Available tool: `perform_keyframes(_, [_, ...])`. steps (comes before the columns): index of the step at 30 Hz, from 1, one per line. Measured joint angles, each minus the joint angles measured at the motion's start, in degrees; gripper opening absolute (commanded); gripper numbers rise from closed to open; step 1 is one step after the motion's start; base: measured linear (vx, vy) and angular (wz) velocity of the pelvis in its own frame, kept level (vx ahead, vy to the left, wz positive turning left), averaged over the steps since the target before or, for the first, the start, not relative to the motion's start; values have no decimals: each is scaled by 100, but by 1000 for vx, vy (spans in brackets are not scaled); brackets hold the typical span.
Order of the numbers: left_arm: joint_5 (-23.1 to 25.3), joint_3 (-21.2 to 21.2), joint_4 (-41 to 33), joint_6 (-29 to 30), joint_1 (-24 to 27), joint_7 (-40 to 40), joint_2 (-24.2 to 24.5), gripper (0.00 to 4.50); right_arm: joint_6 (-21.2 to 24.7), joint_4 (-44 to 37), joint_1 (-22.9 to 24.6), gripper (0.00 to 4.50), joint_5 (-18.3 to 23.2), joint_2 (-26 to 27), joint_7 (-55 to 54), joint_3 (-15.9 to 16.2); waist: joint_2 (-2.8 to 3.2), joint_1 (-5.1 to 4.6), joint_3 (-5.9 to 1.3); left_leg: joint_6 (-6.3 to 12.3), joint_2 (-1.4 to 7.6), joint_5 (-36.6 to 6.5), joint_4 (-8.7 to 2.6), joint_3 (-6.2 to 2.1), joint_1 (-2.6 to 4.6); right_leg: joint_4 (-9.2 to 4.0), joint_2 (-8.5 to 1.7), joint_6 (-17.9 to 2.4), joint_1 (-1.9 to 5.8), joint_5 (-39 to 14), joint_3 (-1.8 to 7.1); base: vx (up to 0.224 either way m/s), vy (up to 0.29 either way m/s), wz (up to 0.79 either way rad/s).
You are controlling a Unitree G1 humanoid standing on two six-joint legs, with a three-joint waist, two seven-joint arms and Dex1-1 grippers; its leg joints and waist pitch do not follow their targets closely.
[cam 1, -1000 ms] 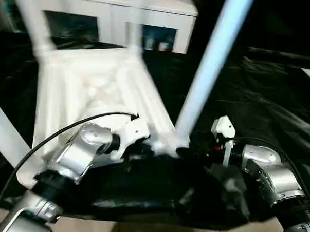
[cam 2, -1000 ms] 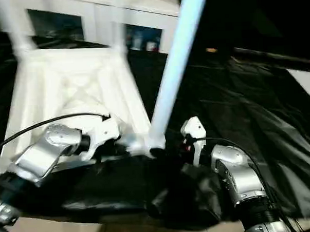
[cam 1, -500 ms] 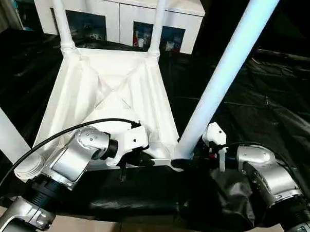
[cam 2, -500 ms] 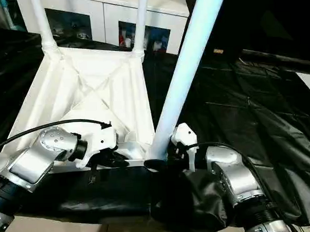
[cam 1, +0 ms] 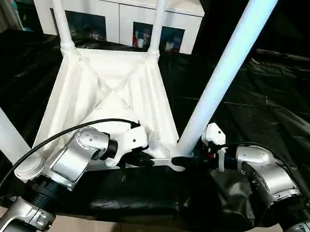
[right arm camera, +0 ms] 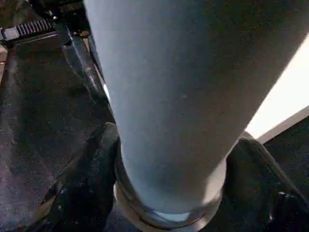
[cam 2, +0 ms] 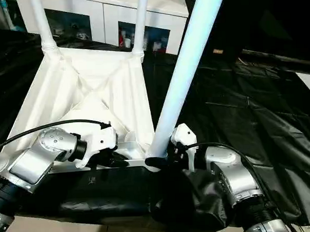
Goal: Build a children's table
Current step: Rotate leg to tighten
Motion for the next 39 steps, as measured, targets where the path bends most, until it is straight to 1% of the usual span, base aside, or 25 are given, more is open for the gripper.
perform_keyframes(1, [0,8,2,6,1,1,-4,0,0,6,0,270,2,7,-6,-3,0,0,0,0,0,0,0,0,0,1,0,0,0,0,0,0,0,0])
perform_keyframes(3, [40,72,114,136,-31,87,-138,0,-45,164,10,270,5,155,-195,-132,-4,-13,-7,0,-2,0,2,5,10,6,-1,-1,9,0,10,0,0,0])
perform_keyframes(5, [118,160,385,276,-150,380,-440,0,-124,411,10,270,4,394,-702,-358,-5,-29,-11,0,-5,0,4,8,18,9,-5,7,12,-4,16,0,0,0])
perform_keyframes(7, [119,241,588,335,-207,690,-692,0,-201,625,-38,270,-4,587,-1205,-500,-6,-45,-11,-1,-6,1,5,7,20,10,-5,4,11,0,16,0,0,0])
perform_keyframes(9, [127,314,882,377,-332,1005,-941,0,-256,883,-158,270,-32,786,-1668,-638,-8,-57,-13,-2,-8,1,5,0,23,13,-3,4,13,0,11,0,0,0])
perform_keyframes(11, [198,382,1297,463,-548,1515,-1316,0,-261,1226,-380,270,-112,1116,-2396,-858,-5,-77,-13,-1,-9,1,5,-3,15,13,-2,4,7,0,10,0,0,0])
perform_keyframes(13, [288,426,1543,571,-688,1899,-1600,0,-279,1478,-574,269,-172,1364,-2967,-994,-4,-99,-13,-1,-10,1,5,-7,7,12,-2,4,3,0,6,0,0,0])
perform_keyframes(17, [477,419,1755,572,-815,2245,-1789,0,-311,1733,-785,269,-267,1596,-3498,-1095,-9,-127,-17,-1,-10,1,5,-14,0,12,-1,5,5,1,2,0,0,0])
perform_keyframes(22, [574,344,1774,503,-830,2265,-1802,0,-290,1740,-801,269,-350,1596,-3488,-1096,-40,-126,-38,-2,-8,1,5,-16,0,13,0,6,9,22,1,0,0,0])
perform_keyframes(23, [578,326,1772,504,-831,2264,-1796,0,-278,1739,-799,325,-344,1595,-3471,-1096,-43,-128,-40,-2,-7,1,5,-17,0,13,1,7,9,23,0,0,0,0])
perform_keyframes(24, [579,284,1759,503,-831,2261,-1775,0,-265,1733,-796,325,-335,1587,-3435,-1098,-48,-128,-43,-2,-7,1,4,-18,0,13,1,7,9,23,-2,0,0,0])
perform_keyframes(25, [581,267,1733,507,-829,2254,-1746,0,-244,1705,-774,339,-304,1545,-3321,-1098,-50,-126,-45,-2,-6,1,4,-19,0,13,1,7,9,23,-3,0,0,0])
perform_keyframes(27, [582,241,1684,521,-826,2218,-1710,0,-218,1631,-709,348,-238,1486,-3087,-1098,-52,-126,-46,-2,-5,1,4,-19,-1,12,2,7,9,23,-5,0,0,0])
perform_keyframes(28, [582,234,1632,528,-825,2136,-1666,0,-180,1541,-658,375,-218,1420,-2913,-1096,-54,-128,-47,-2,-4,1,3,-19,-2,11,3,7,6,23,-4,0,0,0])
perform_keyframes(30, [582,221,1528,535,-797,1967,-1577,0,-125,1399,-579,383,-219,1253,-2584,-1023,-53,-122,-46,-2,-3,1,1,-19,-5,9,4,8,4,22,-5,0,0,0])
perform_keyframes(32, [577,191,1385,538,-745,1703,-1417,0,-36,1135,-450,383,-191,1011,-2144,-856,-55,-112,-45,-2,0,1,-4,-19,-9,6,7,12,1,19,-7,0,0,0])
perform_keyframes(34, [559,145,1192,456,-661,1382,-1196,0,65,845,-296,383,-123,742,-1656,-733,-52,-95,-43,-3,1,1,-6,-17,-8,3,7,21,2,13,-6,0,0,0])
perform_keyframes(36, [519,110,1081,377,-618,1165,-1047,0,102,697,-216,383,-99,588,-1341,-654,-55,-78,-42,-3,1,1,-5,-16,-7,3,7,20,3,13,-5,0,0,0])
perform_keyframes(38, [466,41,844,158,-519,782,-685,0,153,424,-112,383,-58,303,-878,-524,-44,-66,-36,-3,1,1,-4,-13,-9,0,7,19,1,12,-2,0,0,0])
perform_keyframes(39, [383,32,687,66,-421,549,-501,0,192,240,-26,383,25,142,-586,-447,-44,-64,-35,-3,1,1,-5,-14,-6,1,7,16,3,11,-2,0,0,0])
